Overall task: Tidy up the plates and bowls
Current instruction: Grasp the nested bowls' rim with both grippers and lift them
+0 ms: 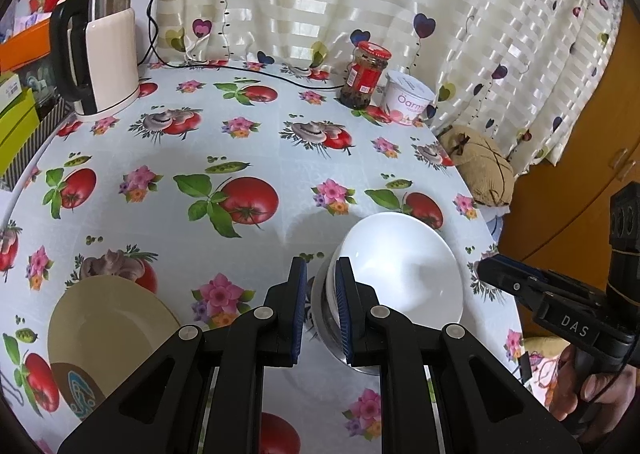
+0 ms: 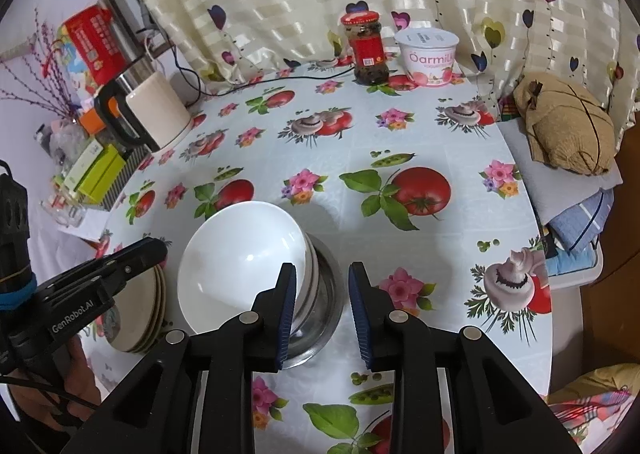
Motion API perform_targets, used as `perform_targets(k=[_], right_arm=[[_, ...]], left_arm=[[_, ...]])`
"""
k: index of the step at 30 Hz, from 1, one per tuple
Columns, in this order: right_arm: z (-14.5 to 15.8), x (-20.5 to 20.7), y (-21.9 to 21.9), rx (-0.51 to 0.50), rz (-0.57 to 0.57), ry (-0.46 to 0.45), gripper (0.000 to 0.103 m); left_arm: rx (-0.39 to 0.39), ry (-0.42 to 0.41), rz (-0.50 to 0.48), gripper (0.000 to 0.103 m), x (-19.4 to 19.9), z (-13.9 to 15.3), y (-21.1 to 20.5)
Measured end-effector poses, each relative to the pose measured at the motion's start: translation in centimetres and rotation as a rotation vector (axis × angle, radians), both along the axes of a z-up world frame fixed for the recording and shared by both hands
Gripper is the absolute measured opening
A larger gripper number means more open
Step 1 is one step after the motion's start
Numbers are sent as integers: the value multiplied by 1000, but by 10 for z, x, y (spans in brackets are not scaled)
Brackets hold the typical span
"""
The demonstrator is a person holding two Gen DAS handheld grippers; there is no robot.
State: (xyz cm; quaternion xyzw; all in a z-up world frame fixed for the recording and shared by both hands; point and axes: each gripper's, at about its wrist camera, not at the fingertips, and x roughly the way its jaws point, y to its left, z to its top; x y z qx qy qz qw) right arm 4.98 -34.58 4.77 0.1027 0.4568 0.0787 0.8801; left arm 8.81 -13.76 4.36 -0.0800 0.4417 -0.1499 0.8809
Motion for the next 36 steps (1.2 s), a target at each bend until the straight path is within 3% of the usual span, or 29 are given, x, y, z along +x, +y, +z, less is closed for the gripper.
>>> perform_targets(k=[9,17,36], right_arm=[[-2,-2,-11,27,-23,3,27],[-13,-2,-21,56,-39,26,27],[-53,2,-28,177,-13,114,26]], left_arm=[[-52,26,33,15,3,-10,23],[-127,97,33,16,10,-29,34],[-165,219,-37,21,12,-62,24]])
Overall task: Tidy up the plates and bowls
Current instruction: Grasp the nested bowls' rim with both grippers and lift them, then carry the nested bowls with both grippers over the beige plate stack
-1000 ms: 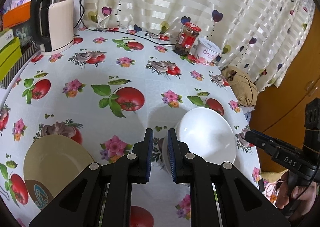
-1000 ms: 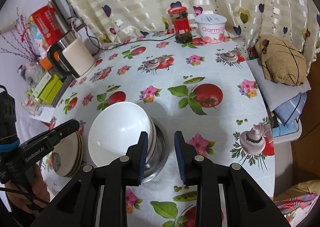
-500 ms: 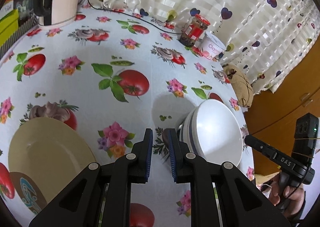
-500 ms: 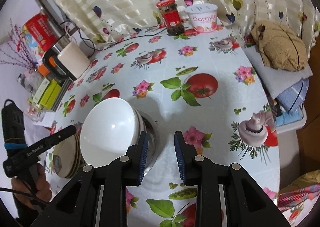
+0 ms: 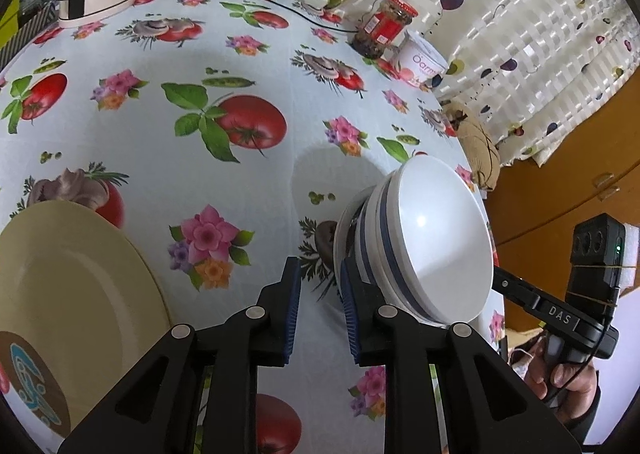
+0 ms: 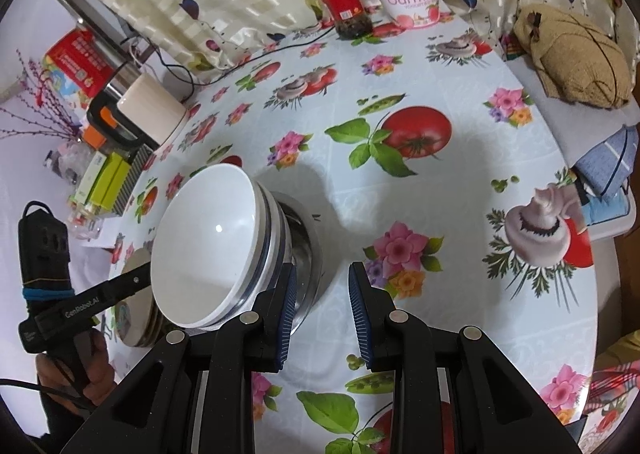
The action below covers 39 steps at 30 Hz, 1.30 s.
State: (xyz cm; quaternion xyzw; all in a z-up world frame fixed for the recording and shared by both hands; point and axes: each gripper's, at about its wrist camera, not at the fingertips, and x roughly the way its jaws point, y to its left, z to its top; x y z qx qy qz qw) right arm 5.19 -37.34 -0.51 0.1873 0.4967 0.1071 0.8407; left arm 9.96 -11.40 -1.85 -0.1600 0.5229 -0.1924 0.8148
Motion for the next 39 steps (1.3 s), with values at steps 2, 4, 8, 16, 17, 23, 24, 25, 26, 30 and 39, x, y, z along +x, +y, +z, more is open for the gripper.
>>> perform_targets(k=[2,4,8,16,17,23,24,25,26,30,39], right_arm=[[-2,0,1,3,7,5,26],[-5,1,3,9,13,9,26],[-8,3,6,13,22,16,25],[-14,5,8,14,33,33,15],[-15,6,8,14,34,34,14],[-16,7,12,6,45,30,11],[-16,7,12,8,44,30,11],[-16,8,12,9,45,31,11],[-16,8,12,8,45,30,11],[-16,8,12,10,44,31,11],[-17,8,11,20,41,30,11]], left_arm=[[-6,12,-9,21,1,-3,-1],[-11,19,-15,21,1,-5,-3],[-22,28,-29,21,1,-8,-6],[-19,43,-43,21,3,-12,-11],[-20,44,-44,21,3,-13,-11],[-13,43,-45,21,4,-15,-12],[-14,44,-44,21,3,-15,-12],[-14,43,-45,21,3,-15,-12],[-14,43,-46,21,3,-15,-12],[-11,52,-58,21,6,-17,-17],[-13,36,-69,14,5,-18,-23]])
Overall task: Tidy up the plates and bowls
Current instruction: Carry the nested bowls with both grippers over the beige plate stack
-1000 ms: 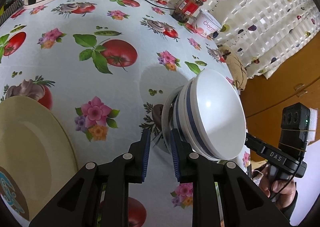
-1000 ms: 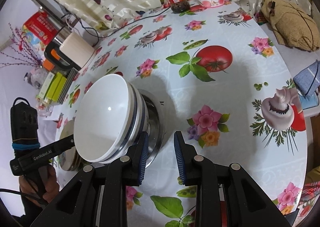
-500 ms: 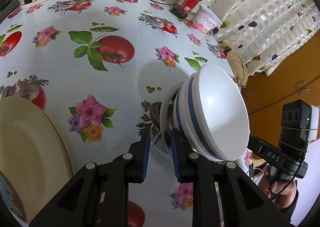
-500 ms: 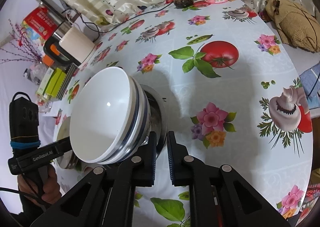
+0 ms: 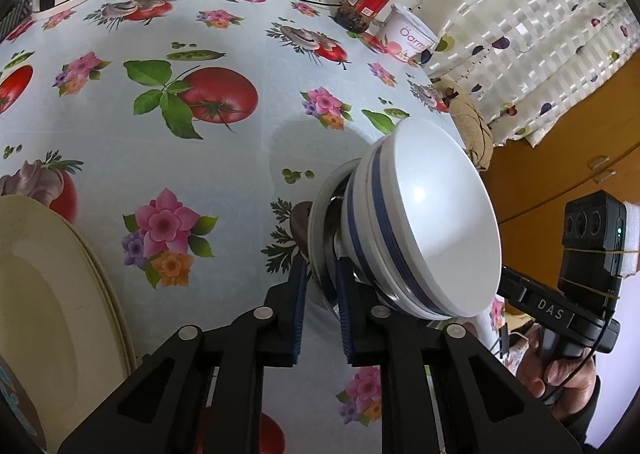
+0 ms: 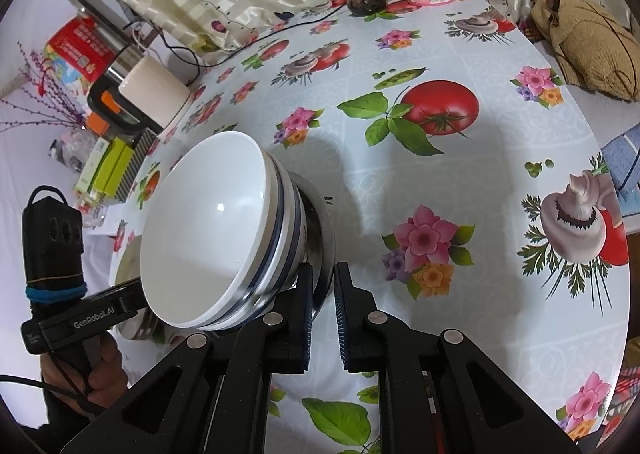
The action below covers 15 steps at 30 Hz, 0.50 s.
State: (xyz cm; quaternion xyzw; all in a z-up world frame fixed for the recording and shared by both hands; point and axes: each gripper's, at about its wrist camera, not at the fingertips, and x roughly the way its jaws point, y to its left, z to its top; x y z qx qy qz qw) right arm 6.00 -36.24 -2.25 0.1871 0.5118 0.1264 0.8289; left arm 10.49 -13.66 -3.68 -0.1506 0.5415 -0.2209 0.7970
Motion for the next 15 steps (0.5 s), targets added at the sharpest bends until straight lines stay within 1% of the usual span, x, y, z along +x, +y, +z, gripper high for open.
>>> perform_targets(k=[2,6,11,15], right_arm=[[-1,0,0,1,-1,1,11],[0,0,0,-2,0,0,11],[0,1,0,-3,-1,-2,11],[1,2,0,-5,1,-5,11]], left_arm=[[15,-10,-2,14,-1,1,-3],[19,-14,-1,14,-1,1,-3],[53,-37,-3,14,-2,4,-7],[59,-41,-3,14,-3,4,-8]])
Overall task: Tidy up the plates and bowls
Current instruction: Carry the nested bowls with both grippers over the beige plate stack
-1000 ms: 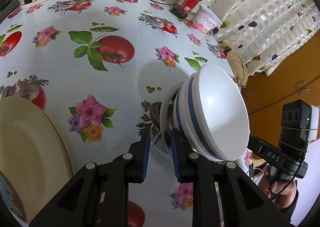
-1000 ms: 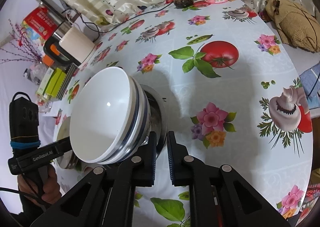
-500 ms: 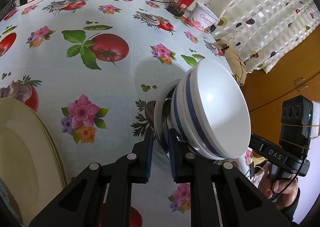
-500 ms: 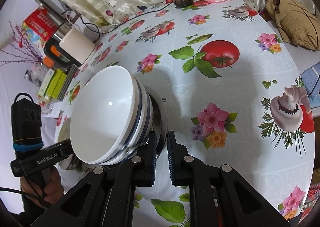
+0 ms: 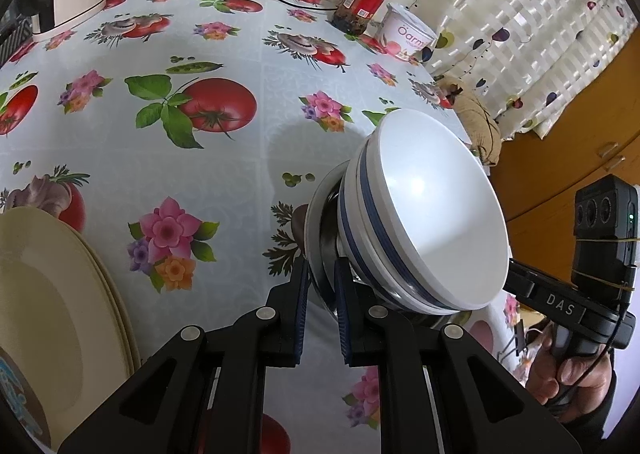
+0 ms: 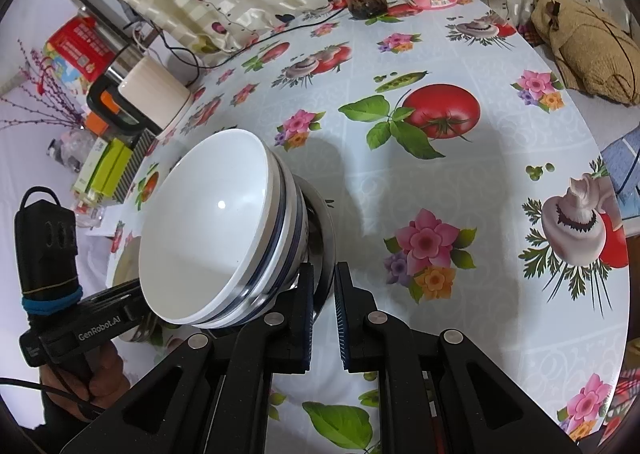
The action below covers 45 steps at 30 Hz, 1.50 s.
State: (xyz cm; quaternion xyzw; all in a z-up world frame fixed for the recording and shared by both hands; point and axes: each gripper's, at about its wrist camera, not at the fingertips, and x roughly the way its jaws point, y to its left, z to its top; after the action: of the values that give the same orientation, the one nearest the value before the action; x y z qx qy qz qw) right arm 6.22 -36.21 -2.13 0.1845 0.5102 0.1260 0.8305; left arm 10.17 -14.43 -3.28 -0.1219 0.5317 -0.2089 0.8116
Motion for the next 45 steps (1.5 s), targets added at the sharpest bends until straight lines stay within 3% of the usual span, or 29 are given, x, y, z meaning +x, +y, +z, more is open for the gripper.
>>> perform_targets(k=[45], right_arm=[[27,-1,25,-26,46,-67,10]], left_arm=[[21,-71,55,13,-14,32,23]])
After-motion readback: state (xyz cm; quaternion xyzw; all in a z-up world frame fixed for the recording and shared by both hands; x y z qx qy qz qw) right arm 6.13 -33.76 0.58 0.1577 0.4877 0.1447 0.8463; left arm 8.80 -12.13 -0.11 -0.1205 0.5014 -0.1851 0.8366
